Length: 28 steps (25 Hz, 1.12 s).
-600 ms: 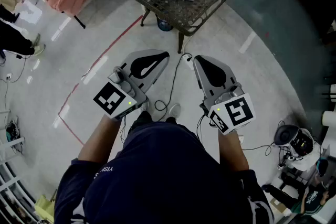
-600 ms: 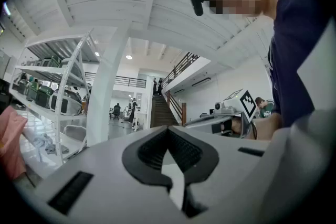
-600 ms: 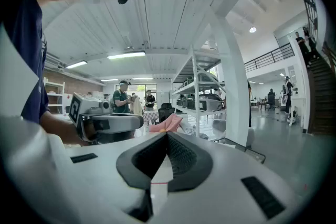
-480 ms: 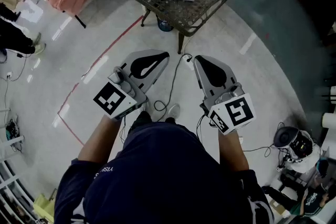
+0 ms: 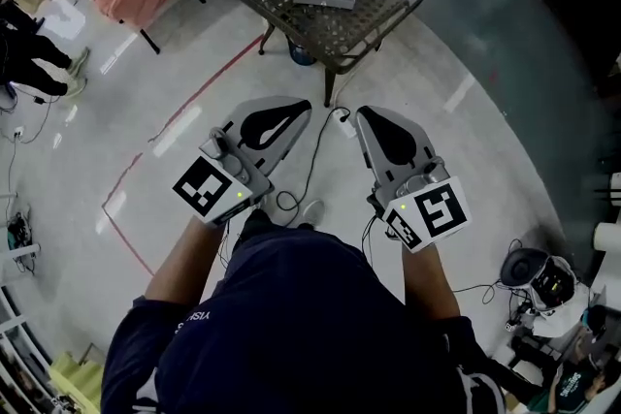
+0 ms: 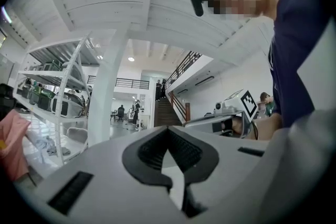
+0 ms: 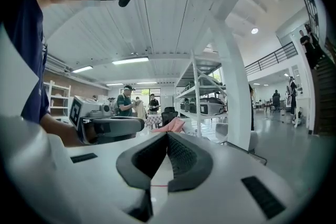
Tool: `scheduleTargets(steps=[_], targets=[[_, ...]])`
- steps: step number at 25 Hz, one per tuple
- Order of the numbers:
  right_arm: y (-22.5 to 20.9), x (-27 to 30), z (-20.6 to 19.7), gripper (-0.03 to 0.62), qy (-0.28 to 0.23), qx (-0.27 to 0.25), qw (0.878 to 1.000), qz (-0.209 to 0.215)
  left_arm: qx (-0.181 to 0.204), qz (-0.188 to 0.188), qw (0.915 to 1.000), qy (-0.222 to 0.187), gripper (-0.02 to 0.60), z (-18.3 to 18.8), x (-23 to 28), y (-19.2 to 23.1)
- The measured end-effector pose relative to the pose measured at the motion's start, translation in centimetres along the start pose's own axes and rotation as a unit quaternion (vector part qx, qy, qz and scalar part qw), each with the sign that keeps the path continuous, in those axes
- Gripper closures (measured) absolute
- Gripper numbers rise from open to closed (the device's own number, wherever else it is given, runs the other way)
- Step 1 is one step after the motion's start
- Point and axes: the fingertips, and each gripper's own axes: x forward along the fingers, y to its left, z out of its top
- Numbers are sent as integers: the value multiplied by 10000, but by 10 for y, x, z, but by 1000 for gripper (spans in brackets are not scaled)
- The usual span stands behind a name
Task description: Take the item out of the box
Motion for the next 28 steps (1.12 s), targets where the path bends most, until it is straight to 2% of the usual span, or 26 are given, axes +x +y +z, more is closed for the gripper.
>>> scheduleTargets(steps=[7,17,23,28], targets=[[-22,-15,-4,569,8,56,9999,99,11,118,9999,61,575,-3,22,-12],[-51,-16,-7,569,1,37,10000,87,53,128,9999,28,575,-5,48,-5],[-70,-8,-4,569,-5,-10,10000,40,30,57,10000,7,575,-7,65,9],[-90,15,-8,569,60,-28,10000,-3,-24,2,10000,-25,575,-14,82,36]])
